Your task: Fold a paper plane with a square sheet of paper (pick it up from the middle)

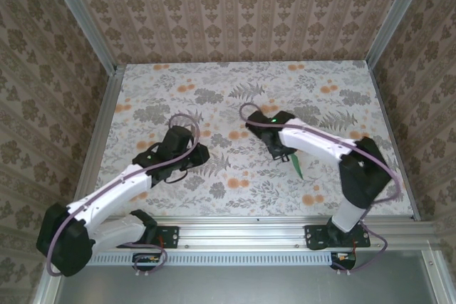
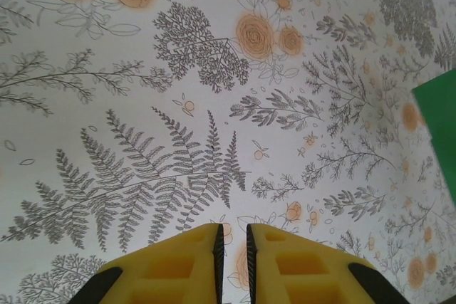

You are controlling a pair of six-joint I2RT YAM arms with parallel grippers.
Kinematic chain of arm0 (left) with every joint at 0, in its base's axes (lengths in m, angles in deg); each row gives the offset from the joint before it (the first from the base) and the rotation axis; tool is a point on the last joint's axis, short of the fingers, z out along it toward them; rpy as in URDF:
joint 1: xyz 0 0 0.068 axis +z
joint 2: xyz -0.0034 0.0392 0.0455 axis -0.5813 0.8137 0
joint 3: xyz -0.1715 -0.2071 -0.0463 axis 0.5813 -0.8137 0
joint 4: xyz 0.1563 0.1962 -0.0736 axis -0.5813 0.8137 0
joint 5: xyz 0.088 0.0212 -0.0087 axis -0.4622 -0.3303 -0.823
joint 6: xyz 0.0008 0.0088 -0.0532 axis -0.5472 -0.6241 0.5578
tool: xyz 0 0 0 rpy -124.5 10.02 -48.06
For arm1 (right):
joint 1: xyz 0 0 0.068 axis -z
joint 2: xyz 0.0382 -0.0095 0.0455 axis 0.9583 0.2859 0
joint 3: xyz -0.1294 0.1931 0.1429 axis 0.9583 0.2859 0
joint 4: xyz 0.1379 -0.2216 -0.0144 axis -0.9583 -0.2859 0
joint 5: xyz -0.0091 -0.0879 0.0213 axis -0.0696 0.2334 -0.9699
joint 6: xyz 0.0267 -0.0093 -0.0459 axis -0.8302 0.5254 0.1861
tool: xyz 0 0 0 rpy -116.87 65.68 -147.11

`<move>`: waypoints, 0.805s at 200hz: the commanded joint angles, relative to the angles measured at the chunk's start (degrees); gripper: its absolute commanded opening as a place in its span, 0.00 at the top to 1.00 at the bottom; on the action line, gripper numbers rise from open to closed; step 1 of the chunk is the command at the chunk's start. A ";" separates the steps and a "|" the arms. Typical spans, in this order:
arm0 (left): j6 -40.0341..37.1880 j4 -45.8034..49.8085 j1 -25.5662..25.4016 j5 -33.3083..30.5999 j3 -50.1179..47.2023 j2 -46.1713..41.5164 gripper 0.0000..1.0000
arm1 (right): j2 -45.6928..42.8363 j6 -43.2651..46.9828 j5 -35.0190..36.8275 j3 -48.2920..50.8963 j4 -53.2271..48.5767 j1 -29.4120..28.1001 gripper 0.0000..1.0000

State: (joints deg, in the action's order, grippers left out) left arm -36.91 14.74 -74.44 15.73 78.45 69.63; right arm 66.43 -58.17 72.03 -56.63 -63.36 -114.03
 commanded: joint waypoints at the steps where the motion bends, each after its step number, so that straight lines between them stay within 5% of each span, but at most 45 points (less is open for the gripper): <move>1: 1.71 4.52 0.71 -3.48 -1.48 -3.54 0.80 | 5.23 -1.23 3.84 -4.28 -4.20 -3.90 0.94; 53: 4.01 5.86 1.45 -6.00 -5.10 -11.20 0.71 | 20.51 -6.11 -0.82 -14.77 -4.26 -12.73 0.91; 80: 3.60 6.97 1.80 -5.93 -5.38 -12.60 0.68 | 23.02 -6.47 -7.41 -18.13 -2.13 -15.13 0.79; 100: 2.64 7.89 2.06 -5.51 -4.78 -12.69 0.67 | 20.11 -7.08 -11.47 -17.24 0.12 -15.43 0.67; 111: 2.18 7.87 2.07 -4.90 -4.59 -12.64 0.65 | 16.78 -7.04 -12.86 -15.70 2.04 -15.43 0.51; 142: 1.38 6.84 2.24 -3.45 -4.67 -11.95 0.61 | 5.05 -5.76 -14.48 -9.27 7.16 -15.18 0.27; 161: 0.94 5.66 2.33 -2.61 -4.47 -10.83 0.60 | -2.39 -4.33 -17.86 -3.68 12.73 -14.47 0.23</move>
State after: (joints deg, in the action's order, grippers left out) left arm -34.38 21.02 -72.60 11.62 73.47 57.85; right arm 73.36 -63.87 58.85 -65.17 -56.96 -129.35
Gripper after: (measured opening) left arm 0.399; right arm 0.756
